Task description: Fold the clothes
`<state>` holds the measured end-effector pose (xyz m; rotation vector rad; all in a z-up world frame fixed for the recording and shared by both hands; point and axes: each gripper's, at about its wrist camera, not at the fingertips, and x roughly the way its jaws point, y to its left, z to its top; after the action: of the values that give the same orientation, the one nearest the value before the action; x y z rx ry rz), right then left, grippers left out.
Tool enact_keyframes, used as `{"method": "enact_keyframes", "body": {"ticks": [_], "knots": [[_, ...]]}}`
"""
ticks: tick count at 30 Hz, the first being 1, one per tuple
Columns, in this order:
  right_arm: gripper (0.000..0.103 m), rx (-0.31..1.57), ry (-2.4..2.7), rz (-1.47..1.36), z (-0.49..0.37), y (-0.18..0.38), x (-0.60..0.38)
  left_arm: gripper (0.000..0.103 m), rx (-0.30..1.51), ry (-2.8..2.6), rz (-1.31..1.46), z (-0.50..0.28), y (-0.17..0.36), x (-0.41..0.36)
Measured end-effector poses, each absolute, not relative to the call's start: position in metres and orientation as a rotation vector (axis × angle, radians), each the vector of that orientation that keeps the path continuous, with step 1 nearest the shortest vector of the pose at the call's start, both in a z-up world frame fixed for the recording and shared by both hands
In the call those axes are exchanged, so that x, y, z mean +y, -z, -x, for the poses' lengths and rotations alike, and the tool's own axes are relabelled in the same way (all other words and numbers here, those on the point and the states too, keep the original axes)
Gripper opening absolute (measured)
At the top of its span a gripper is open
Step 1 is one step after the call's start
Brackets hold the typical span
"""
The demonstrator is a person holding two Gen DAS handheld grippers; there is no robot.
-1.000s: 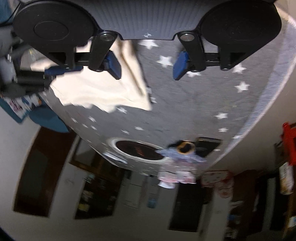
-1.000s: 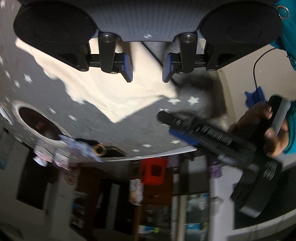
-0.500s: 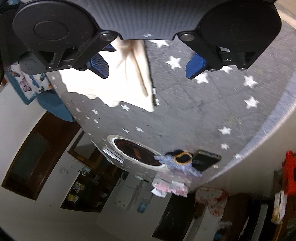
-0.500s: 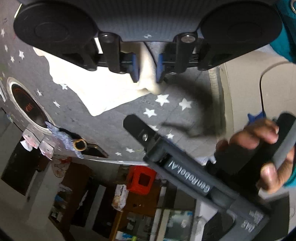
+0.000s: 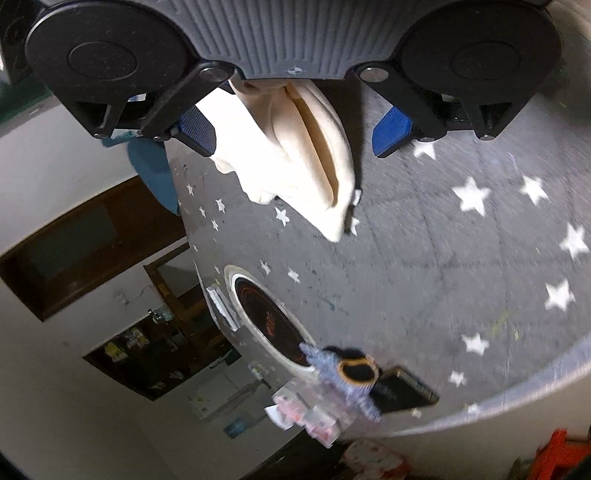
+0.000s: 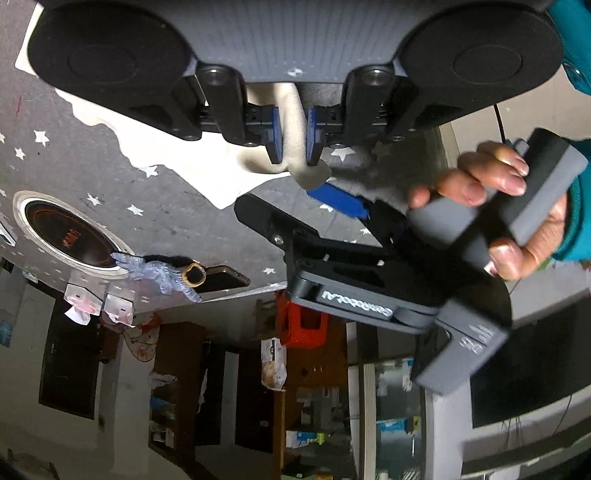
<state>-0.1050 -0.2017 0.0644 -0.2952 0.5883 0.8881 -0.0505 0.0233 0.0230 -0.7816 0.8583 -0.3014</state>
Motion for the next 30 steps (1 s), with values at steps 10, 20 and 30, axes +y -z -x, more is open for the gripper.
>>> {"method": "enact_keyframes", "body": {"ticks": [10, 20, 30], "knots": [[0.012, 0.573, -0.887, 0.268, 0.105, -0.065, -0.207, 0.078, 0.932, 0.314, 0.885, 0.034, -0.007, 0.008], [0.014, 0.59, -0.906, 0.271, 0.106, -0.056, -0.204, 0.037, 0.95, 0.316, 0.912, 0.03, 0.008, 0.01], [0.02, 0.576, -0.821, 0.217, 0.106, -0.061, -0.234, 0.026, 0.941, 0.325, 0.865, 0.03, 0.01, 0.01]]}}
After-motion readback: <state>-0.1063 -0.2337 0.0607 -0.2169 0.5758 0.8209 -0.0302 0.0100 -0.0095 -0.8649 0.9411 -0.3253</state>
